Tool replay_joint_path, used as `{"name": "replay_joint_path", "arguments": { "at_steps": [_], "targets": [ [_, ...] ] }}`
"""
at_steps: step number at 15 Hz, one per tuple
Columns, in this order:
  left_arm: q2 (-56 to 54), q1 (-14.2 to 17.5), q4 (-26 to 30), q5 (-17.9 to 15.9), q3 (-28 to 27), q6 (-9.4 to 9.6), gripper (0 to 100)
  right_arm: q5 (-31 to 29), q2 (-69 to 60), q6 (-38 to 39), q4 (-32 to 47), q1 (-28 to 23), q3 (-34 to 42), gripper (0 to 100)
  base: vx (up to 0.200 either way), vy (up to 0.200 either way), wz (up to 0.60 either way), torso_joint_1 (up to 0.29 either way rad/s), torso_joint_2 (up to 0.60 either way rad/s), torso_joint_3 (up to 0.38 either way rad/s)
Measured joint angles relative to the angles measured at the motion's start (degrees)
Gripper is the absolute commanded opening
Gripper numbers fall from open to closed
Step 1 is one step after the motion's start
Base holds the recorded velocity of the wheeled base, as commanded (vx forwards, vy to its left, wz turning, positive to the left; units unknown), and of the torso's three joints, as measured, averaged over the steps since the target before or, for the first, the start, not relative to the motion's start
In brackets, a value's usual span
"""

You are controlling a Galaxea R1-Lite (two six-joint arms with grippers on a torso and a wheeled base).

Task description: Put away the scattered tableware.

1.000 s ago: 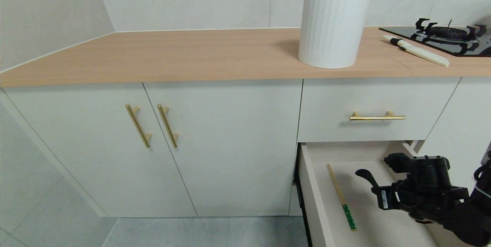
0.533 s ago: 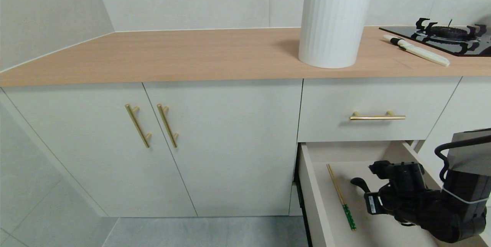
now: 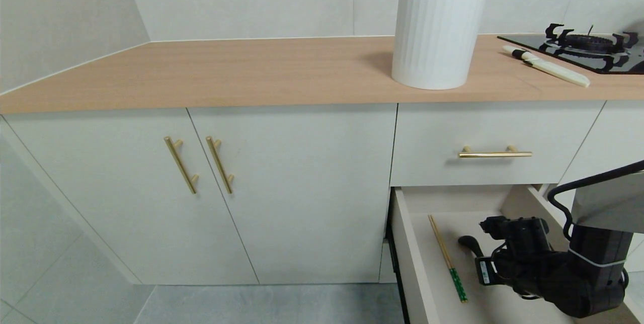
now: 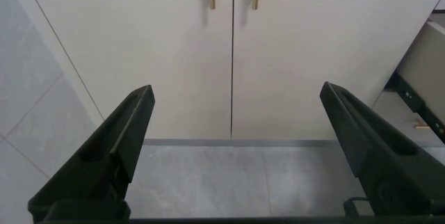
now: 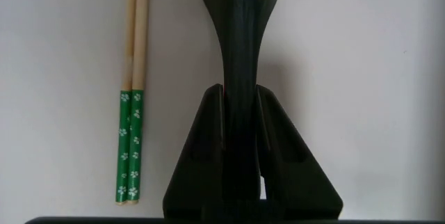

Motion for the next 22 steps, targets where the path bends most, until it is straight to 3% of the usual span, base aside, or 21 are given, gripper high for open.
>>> {"name": "replay_joint_path", "arguments": {
  "at_steps": [1, 2, 8, 13, 18, 22],
  "targets": [
    [0.0, 0.0, 0.0, 0.0, 0.0, 0.0, 100, 0.0, 0.1, 0.0, 0.0, -0.2, 0.0, 0, 0.0, 0.0, 0.0, 0.0, 0.0, 0.0],
    [0.0, 0.0, 0.0, 0.0, 0.0, 0.0, 100, 0.0, 0.1, 0.0, 0.0, -0.3, 0.0, 100, 0.0, 0.0, 0.0, 0.0, 0.0, 0.0],
    [0.0, 0.0, 0.0, 0.0, 0.0, 0.0, 100, 0.0, -1.7, 1.3, -0.1, -0.4, 0.5, 100, 0.0, 0.0, 0.0, 0.0, 0.0, 0.0],
    [0.0, 0.0, 0.0, 0.0, 0.0, 0.0, 100, -0.1, -10.5, 1.4, 1.0, -0.3, 3.4, 100, 0.0, 0.0, 0.0, 0.0, 0.0, 0.0],
    [0.0, 0.0, 0.0, 0.0, 0.0, 0.0, 100, -0.2, -26.5, 2.7, 17.3, -0.2, 4.7, 100, 0.0, 0.0, 0.0, 0.0, 0.0, 0.0],
    [0.0, 0.0, 0.0, 0.0, 0.0, 0.0, 100, 0.0, -41.2, 3.3, 41.4, -0.3, 0.5, 100, 0.0, 0.0, 0.0, 0.0, 0.0, 0.0]
  ]
}}
